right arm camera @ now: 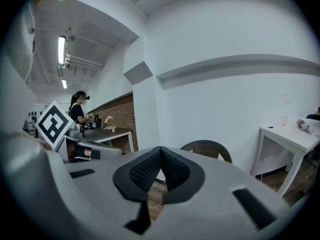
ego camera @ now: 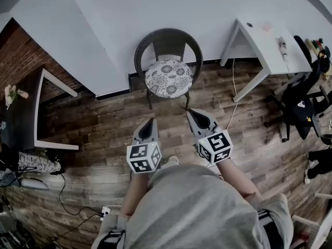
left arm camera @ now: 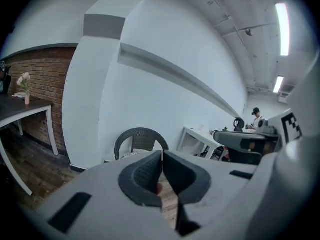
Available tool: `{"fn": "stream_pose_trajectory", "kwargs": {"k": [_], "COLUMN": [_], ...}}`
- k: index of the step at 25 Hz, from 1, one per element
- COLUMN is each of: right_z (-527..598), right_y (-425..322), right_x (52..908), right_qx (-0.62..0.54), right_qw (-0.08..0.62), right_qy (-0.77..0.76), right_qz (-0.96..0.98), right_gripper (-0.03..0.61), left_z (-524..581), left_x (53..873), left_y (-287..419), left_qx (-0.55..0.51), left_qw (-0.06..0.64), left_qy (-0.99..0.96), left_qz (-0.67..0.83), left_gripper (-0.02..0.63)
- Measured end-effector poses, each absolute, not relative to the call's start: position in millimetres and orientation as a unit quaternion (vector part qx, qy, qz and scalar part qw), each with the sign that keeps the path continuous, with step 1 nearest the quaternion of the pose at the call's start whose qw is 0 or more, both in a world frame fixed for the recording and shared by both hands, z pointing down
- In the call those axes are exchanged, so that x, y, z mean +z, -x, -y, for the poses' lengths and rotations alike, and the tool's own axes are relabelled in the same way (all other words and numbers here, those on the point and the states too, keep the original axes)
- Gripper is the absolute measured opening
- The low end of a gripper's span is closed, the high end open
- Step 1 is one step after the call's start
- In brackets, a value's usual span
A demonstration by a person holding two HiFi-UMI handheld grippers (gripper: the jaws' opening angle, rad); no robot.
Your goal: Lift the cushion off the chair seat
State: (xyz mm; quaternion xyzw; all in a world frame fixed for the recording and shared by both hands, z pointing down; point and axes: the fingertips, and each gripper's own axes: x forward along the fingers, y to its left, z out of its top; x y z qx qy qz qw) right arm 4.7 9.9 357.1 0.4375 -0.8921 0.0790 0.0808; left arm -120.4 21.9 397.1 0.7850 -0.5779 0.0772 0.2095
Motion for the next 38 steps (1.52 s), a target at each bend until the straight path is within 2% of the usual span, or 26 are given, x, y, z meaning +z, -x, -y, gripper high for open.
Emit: {"fn": "stream_pose_trajectory", "kwargs": {"k": [12,21,27,38], "right_z": [38.7,62.3,102.5,180.1], "right_y": [13.3,-1.3,-9.2,-7.8], "right_x": [371.3,395.7,408.7,435.8], "right_qx": [0.092,0.115,0.124,0.148], "right_qw": [0.090,0.105,0.106,0.127], "right_qy": [-0.448,-0.455,-0.444,-0.415], "right_qz": [0.885,0.877,0.881,0.889], "right_gripper": [0.003,0.003,0.003,0.003], "left_z": [35.5,70.8,107.2,179.4], "left_x": [418.2,448.5,462.3,497.7], "left_y": [141.8,135.6,123.1,116.6], "left_qx": [0.091,0.109,0.112,0.131], "left_qw": [0.220,0.233,0.226,0.253], "left_qy": [-0.788,-0.785,-0.789,-0.776], "left_qz": [0.568,0.564,0.560,0.562], "left_gripper": [0.009,0.009,0.011,0.012]}}
